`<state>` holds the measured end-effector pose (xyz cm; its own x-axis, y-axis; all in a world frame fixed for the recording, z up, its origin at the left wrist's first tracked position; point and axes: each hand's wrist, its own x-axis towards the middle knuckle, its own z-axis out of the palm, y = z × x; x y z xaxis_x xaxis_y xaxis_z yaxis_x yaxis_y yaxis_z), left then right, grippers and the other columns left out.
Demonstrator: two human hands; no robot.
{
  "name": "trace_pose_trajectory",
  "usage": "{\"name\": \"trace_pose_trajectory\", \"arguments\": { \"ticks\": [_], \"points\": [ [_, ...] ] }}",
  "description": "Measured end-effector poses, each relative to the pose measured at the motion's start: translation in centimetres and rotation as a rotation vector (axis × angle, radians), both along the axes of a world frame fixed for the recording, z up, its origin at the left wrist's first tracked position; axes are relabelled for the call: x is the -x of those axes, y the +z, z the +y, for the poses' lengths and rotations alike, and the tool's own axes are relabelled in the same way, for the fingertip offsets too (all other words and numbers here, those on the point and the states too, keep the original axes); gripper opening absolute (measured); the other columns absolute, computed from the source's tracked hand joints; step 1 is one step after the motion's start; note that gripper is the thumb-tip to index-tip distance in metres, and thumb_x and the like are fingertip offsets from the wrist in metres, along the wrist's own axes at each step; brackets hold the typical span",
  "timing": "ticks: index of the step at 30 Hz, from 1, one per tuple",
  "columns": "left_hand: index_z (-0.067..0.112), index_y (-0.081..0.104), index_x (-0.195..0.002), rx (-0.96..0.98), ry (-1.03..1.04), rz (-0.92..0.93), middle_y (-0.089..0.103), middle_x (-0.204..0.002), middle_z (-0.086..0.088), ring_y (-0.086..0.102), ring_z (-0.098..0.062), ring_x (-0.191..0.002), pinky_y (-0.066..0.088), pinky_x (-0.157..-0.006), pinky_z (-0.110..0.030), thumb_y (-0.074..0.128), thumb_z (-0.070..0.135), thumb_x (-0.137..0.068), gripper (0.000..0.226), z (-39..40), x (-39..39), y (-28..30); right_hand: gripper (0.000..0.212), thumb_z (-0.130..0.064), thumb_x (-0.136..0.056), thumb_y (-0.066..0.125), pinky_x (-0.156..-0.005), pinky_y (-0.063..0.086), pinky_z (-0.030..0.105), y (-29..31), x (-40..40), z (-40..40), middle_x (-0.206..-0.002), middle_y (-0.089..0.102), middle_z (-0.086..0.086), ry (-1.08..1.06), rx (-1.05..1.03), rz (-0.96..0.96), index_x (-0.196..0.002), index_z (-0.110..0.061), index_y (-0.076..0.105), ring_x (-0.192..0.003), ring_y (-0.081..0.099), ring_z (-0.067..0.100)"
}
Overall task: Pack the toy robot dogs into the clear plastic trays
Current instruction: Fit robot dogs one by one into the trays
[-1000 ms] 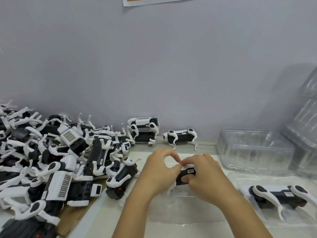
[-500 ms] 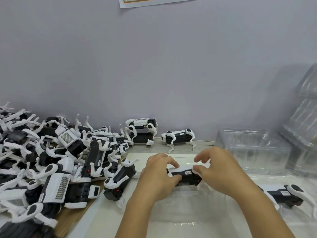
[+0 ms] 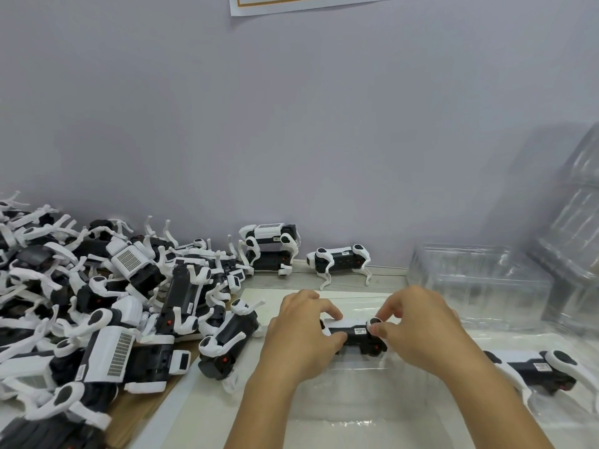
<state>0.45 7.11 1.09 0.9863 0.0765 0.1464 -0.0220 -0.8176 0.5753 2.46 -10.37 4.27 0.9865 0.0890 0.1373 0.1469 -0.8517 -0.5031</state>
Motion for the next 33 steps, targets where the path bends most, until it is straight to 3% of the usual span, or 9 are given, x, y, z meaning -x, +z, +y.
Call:
{"name": "trace_pose_trajectory", "arguments": {
  "ticks": [8,15,19,22,24,27,29,31,33],
  "points": [
    [0.041,0.064,-0.112,0.014,0.009,0.014,0.038,-0.14,0.019,0.023,-0.001,-0.135,0.032,-0.11,-0.035,0.071,0.042,-0.085,0.027,-0.1,0.2,0.2,0.031,-0.042,-0.072,0.086,-0.085,0.026,0.032,1.1,0.7,-0.7,-0.107,0.044,-0.012,0.094,0.098,0.09,-0.09,-0.044,0.061,-0.104,0.036,0.012],
    [0.04,0.064,-0.108,0.047,-0.012,0.029,0.041,-0.135,0.019,0.025,-0.001,-0.133,0.029,-0.111,-0.034,0.072,0.046,-0.084,0.026,0.1,0.3,0.6,0.034,-0.041,-0.065,0.089,-0.084,0.026,0.034,0.2,0.3,-0.2,-0.106,0.043,-0.01,0.015,0.126,0.069,-0.083,-0.045,0.061,-0.113,0.04,0.016],
    [0.039,0.065,-0.107,0.271,0.012,-0.051,0.053,-0.124,0.022,0.04,0.002,-0.126,0.03,-0.096,-0.019,0.066,0.039,-0.09,0.017,0.6,0.4,1.0,0.031,-0.042,-0.07,0.086,-0.084,0.024,0.033,0.1,0.0,-0.3,-0.104,0.04,-0.011,0.05,0.131,0.049,-0.086,-0.044,0.059,-0.113,0.039,0.015],
    [0.04,0.066,-0.109,0.423,0.049,-0.119,0.059,-0.12,0.024,0.049,0.006,-0.119,0.034,-0.087,-0.013,0.063,0.029,-0.094,0.019,1.2,0.4,0.9,0.037,-0.043,-0.077,0.08,-0.087,0.022,0.033,0.1,-0.1,-0.3,-0.113,0.04,-0.012,0.099,0.145,0.018,-0.108,-0.044,0.06,-0.121,0.038,0.014],
    [0.041,0.065,-0.107,0.533,0.046,-0.128,0.061,-0.119,0.024,0.051,0.006,-0.119,0.036,-0.09,-0.014,0.061,0.024,-0.096,0.02,1.7,0.3,0.9,0.043,-0.044,-0.082,0.075,-0.088,0.02,0.032,0.1,-0.1,-0.2,-0.122,0.042,-0.012,0.126,0.125,-0.019,-0.121,-0.041,0.058,-0.128,0.037,0.012],
    [0.039,0.066,-0.106,0.604,0.071,-0.135,0.063,-0.118,0.022,0.053,0.002,-0.12,0.037,-0.096,-0.018,0.058,0.016,-0.097,0.025,2.1,0.0,0.3,0.032,-0.045,-0.086,0.071,-0.099,0.03,0.032,-0.1,0.2,0.7,-0.114,0.049,-0.018,0.203,-0.01,-0.102,-0.116,-0.04,0.062,-0.124,0.041,0.007],
    [0.037,0.067,-0.103,0.671,0.14,-0.14,0.065,-0.114,0.017,0.056,0.001,-0.115,0.041,-0.089,-0.015,0.056,0.012,-0.097,0.028,2.0,-0.2,-0.2,0.023,-0.044,-0.086,0.07,-0.104,0.036,0.034,-0.6,0.7,2.3,-0.107,0.055,-0.021,0.293,-0.134,-0.144,-0.108,-0.04,0.065,-0.115,0.048,0.003],
    [0.036,0.067,-0.101,0.776,0.193,-0.112,0.067,-0.11,0.013,0.058,0.003,-0.106,0.043,-0.075,-0.011,0.055,0.013,-0.097,0.027,1.8,-0.3,-0.6,0.017,-0.043,-0.088,0.067,-0.103,0.037,0.034,-1.3,1.3,4.1,-0.107,0.06,-0.021,0.369,-0.163,-0.168,-0.104,-0.038,0.067,-0.11,0.051,0.001],
    [0.035,0.069,-0.101,0.842,0.227,-0.071,0.068,-0.109,0.012,0.059,0.003,-0.102,0.045,-0.074,-0.015,0.055,0.015,-0.096,0.025,1.6,-0.4,-0.8,0.013,-0.043,-0.091,0.062,-0.094,0.041,0.035,-2.0,1.5,5.3,-0.097,0.063,-0.016,0.415,-0.088,-0.216,-0.094,-0.031,0.067,-0.098,0.053,0.007]
  ]
}}
